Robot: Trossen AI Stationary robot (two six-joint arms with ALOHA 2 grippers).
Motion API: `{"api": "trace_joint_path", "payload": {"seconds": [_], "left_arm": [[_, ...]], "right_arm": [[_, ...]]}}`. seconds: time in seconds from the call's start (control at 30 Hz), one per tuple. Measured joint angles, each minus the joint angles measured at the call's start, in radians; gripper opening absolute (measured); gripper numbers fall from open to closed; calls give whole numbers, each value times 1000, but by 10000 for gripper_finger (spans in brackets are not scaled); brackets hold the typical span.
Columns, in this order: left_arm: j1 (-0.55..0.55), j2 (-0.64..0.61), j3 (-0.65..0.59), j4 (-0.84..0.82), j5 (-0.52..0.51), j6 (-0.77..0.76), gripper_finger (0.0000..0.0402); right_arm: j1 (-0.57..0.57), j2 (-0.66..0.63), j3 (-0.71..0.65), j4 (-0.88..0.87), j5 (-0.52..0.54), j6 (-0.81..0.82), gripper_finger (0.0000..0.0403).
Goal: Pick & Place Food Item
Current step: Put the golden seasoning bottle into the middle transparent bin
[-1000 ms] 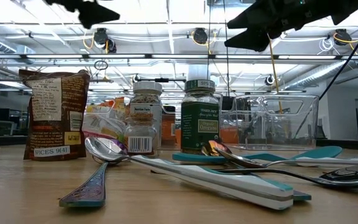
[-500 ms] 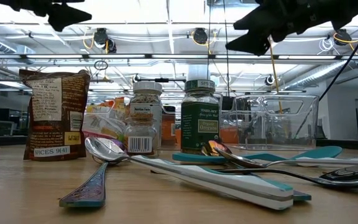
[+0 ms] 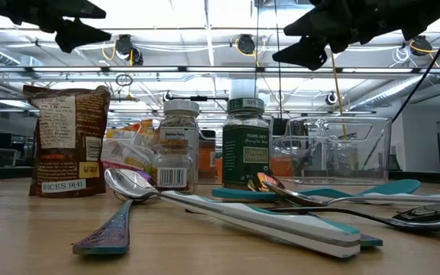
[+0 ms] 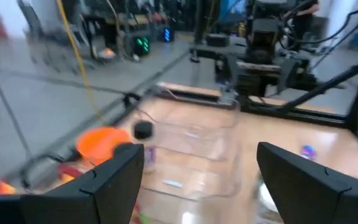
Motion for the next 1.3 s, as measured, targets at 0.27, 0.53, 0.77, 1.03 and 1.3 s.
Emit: {"api": "trace_joint_path", "payload": {"seconds": [0.27,0.53,0.77,1.03,1.3], "left_arm": [[0,125,0,30,46,-170,316],[0,254,8,82,174,-221,322],[-50,374,251,-437,408,-446,309],[-202,547,394,-977,527,-993,308],[-392,643,394,-1050,601,-1308,308]], "right_arm": [[0,15,0,12,1,-1,361],[0,14,0,12,2,-1,361],[0,14,0,11,2,-6,361],[0,14,0,41,2,-5,361],[2,14,0,43,1,6,361]]}}
